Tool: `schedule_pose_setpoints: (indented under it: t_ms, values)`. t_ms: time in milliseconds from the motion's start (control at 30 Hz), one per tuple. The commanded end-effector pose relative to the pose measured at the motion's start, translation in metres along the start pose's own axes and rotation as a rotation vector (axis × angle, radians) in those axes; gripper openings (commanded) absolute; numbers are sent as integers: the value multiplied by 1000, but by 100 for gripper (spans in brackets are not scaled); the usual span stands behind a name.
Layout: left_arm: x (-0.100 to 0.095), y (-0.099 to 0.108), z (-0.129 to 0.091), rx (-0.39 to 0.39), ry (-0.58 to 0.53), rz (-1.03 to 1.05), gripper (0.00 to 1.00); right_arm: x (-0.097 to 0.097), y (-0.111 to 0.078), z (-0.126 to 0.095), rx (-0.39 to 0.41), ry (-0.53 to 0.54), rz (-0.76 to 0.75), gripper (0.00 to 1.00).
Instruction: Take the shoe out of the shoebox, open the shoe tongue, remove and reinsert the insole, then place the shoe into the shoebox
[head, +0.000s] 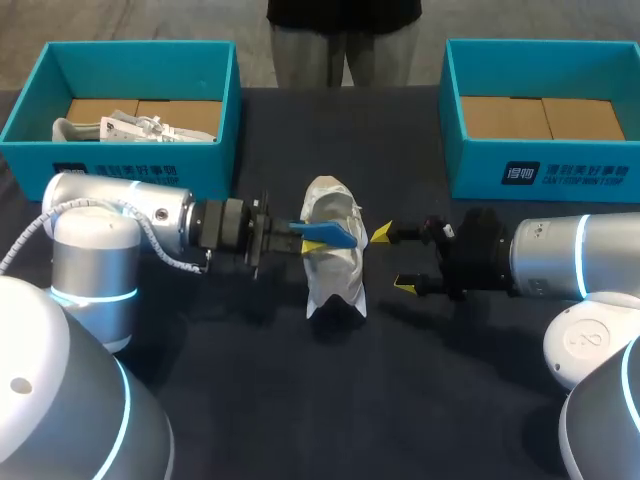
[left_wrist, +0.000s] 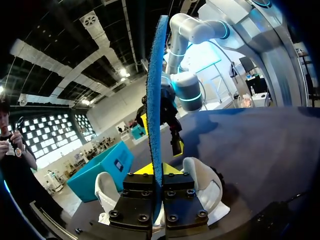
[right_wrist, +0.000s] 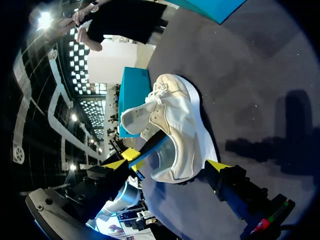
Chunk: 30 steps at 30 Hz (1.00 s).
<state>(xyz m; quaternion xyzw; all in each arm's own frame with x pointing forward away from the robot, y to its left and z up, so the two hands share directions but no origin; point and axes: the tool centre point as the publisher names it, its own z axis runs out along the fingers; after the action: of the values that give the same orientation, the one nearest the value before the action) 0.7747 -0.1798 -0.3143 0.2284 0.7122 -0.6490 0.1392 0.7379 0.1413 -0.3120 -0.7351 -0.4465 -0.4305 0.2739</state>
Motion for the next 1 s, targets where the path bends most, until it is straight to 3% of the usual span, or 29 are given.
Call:
schedule_pose_setpoints:
  t_ms: [33, 367, 400, 467, 633, 1000]
  values:
    - [0, 8, 3, 8, 4, -2, 0, 1, -1, 1, -3, -4, 1, 100]
    - [-1, 14, 2, -4, -10, -15, 0, 1, -1, 1, -3, -4, 1, 100]
    - [-1, 13, 2, -3, -11, -14, 6, 1, -1, 1, -3, -4, 1, 100]
    - [0, 12, 1, -2, -12, -12, 38, 1, -1, 1, -3, -4, 1, 100]
    - [0, 7, 2, 2, -10, -1, 42, 1, -1, 1, -3, -4, 1, 100]
    - [3, -10, 3, 24, -1, 30, 33, 1, -1, 1, -3, -4, 1, 100]
